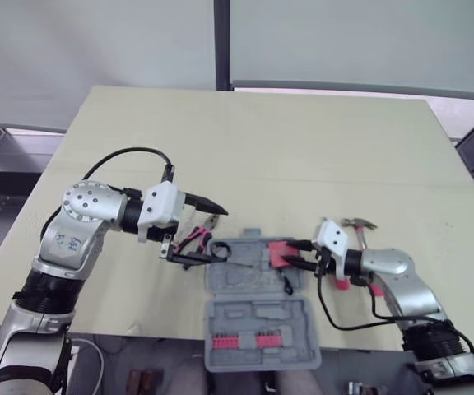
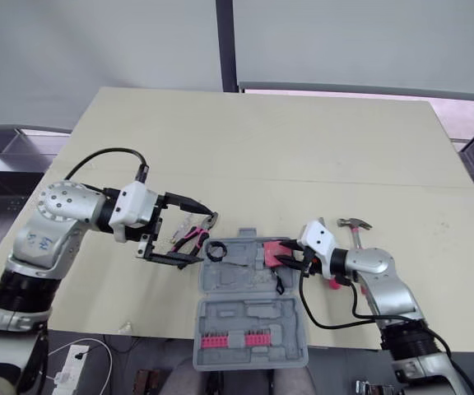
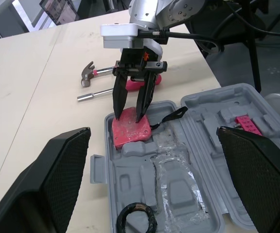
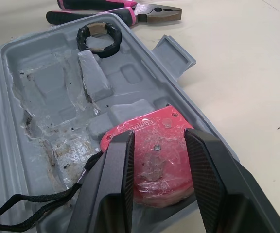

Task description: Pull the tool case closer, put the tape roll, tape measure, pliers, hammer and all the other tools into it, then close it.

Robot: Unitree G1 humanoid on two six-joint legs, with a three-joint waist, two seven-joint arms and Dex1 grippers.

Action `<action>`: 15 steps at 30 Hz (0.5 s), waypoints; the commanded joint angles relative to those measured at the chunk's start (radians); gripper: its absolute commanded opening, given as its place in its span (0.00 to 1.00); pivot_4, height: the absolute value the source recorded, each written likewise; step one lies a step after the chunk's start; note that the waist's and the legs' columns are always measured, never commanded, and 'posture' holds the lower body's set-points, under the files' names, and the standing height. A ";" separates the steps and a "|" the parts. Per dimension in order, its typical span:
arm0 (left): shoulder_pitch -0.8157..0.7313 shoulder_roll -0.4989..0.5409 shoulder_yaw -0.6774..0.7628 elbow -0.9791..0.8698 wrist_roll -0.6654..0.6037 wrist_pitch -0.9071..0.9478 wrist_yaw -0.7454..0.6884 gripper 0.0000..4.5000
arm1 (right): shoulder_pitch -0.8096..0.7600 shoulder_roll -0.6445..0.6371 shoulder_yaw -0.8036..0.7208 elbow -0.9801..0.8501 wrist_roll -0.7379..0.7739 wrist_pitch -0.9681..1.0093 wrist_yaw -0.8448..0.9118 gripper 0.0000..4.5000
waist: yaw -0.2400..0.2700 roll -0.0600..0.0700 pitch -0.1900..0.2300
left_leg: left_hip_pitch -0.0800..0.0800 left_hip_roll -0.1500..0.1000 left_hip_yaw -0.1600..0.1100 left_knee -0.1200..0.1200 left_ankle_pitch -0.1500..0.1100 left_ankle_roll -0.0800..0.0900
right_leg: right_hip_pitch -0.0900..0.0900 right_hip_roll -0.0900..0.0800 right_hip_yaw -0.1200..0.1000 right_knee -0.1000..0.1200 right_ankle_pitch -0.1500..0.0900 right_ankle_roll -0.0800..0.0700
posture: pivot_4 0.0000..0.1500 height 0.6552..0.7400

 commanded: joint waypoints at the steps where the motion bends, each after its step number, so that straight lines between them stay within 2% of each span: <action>1: -0.015 0.003 0.006 0.006 0.002 -0.016 -0.007 1.00 | 0.009 0.000 -0.003 0.002 0.000 -0.016 -0.014 0.38 | 0.000 0.000 0.000 | 0.000 0.000 0.000 0.000 0.000 0.000 | 0.000 0.000 0.000 0.000 0.000 0.000 | 1.00 1.00; 11: -0.032 -0.009 0.000 0.031 0.011 -0.036 -0.005 1.00 | 0.074 0.043 0.057 0.150 -0.092 -0.083 -0.105 0.38 | 0.000 -0.001 -0.001 | 0.002 0.000 0.000 0.000 0.000 0.000 | 0.002 0.000 0.000 0.000 0.000 0.000 | 1.00 1.00; 15: -0.037 -0.010 0.000 0.040 0.015 -0.043 -0.006 1.00 | 0.101 0.066 0.065 0.146 -0.076 -0.016 -0.126 0.38 | -0.002 -0.004 -0.003 | 0.004 0.001 0.000 0.000 0.000 0.000 | 0.004 0.000 0.000 0.000 0.000 0.000 | 1.00 1.00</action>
